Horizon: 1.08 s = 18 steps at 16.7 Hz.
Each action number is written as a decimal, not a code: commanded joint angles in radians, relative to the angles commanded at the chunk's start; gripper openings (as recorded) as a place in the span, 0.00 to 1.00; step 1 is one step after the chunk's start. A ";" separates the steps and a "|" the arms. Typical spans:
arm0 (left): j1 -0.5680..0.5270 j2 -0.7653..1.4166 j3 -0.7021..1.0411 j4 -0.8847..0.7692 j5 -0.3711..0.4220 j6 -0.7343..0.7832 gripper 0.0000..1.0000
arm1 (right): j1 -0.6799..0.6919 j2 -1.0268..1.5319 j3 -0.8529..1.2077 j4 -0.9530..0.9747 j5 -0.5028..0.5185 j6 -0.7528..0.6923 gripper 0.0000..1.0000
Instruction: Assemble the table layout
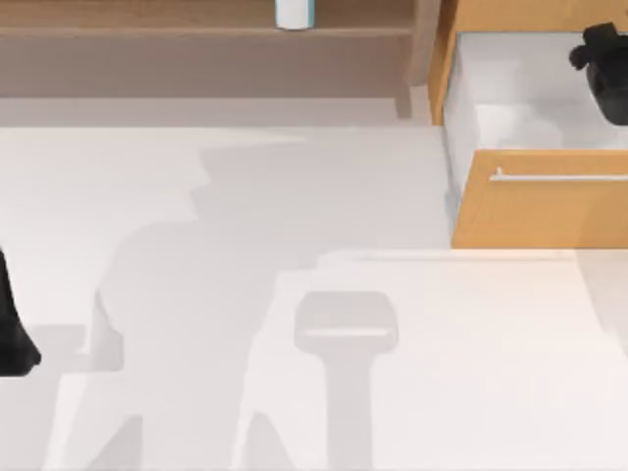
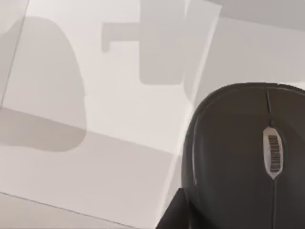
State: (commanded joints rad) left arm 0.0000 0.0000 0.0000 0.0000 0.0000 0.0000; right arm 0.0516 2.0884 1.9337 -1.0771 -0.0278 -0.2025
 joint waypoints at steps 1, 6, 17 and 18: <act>0.000 0.000 0.000 0.000 0.000 0.000 1.00 | -0.022 -0.050 -0.037 0.012 -0.003 -0.019 0.00; 0.000 0.000 0.000 0.000 0.000 0.000 1.00 | -0.157 -0.299 -0.276 0.074 -0.019 -0.116 0.00; 0.000 0.000 0.000 0.000 0.000 0.000 1.00 | -0.473 -0.734 -0.976 0.174 -0.038 -0.304 0.00; 0.000 0.000 0.000 0.000 0.000 0.000 1.00 | -0.497 -0.763 -1.034 0.180 -0.038 -0.317 0.00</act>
State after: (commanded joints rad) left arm 0.0000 0.0000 0.0000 0.0000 0.0000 0.0000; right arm -0.4458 1.3255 0.8997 -0.8973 -0.0662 -0.5199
